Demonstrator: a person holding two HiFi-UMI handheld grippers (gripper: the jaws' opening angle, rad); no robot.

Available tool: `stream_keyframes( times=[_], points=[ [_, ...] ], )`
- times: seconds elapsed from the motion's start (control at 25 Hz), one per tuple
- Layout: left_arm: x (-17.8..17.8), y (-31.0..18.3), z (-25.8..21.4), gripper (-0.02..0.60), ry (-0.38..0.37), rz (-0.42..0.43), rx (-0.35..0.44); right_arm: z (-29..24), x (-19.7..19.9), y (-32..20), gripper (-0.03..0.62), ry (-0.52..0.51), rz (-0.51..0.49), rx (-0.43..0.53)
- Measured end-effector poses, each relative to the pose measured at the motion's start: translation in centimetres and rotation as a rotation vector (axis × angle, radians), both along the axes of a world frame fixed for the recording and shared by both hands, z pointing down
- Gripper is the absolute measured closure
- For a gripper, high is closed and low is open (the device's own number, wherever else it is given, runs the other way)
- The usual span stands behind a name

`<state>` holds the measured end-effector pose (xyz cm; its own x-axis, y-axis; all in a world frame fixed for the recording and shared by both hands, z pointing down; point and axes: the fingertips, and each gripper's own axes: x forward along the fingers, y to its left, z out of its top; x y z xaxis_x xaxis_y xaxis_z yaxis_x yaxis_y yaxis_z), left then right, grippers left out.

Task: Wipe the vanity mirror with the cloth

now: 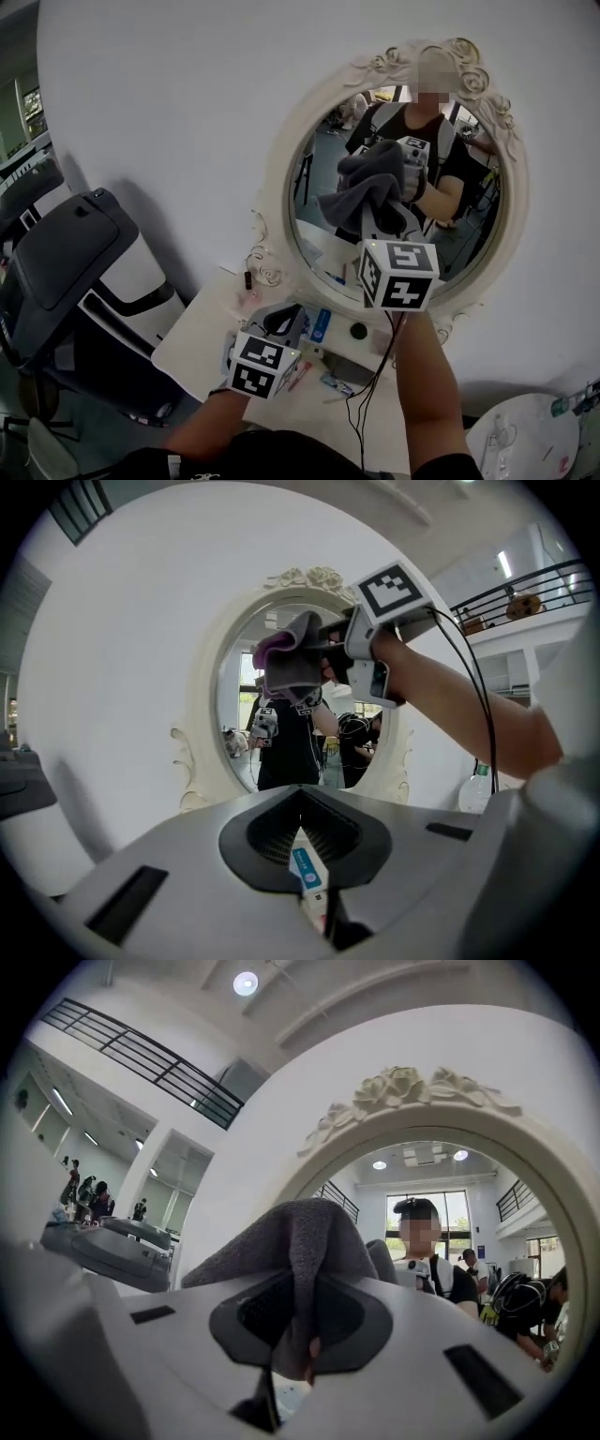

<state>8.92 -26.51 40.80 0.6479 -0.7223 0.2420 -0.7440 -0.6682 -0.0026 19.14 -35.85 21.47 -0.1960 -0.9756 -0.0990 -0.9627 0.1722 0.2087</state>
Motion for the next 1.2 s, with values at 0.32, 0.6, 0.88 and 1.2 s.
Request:
stream_keyframes(
  times=[0.32, 0.6, 0.88, 1.2],
  points=[
    [-7.7, 0.0, 0.3, 0.575, 0.006, -0.164, -0.004, -2.8, -6.6, -6.7, 0.549, 0.010, -0.022, -0.055],
    [-10.3, -0.4, 0.8, 0.575, 0.009, -0.221, -0.013, -2.2, -8.2, -9.4, 0.549, 0.059, 0.026, -0.069],
    [-8.7, -1.5, 0.6, 0.575, 0.013, -0.172, -0.010, -2.8, -5.5, -9.0, 0.549, 0.030, 0.067, -0.032],
    [-2.9, -2.2, 0.8, 0.575, 0.021, -0.024, -0.023, -3.5, 0.1, -6.1, 0.549, 0.040, 0.115, -0.007]
  ],
)
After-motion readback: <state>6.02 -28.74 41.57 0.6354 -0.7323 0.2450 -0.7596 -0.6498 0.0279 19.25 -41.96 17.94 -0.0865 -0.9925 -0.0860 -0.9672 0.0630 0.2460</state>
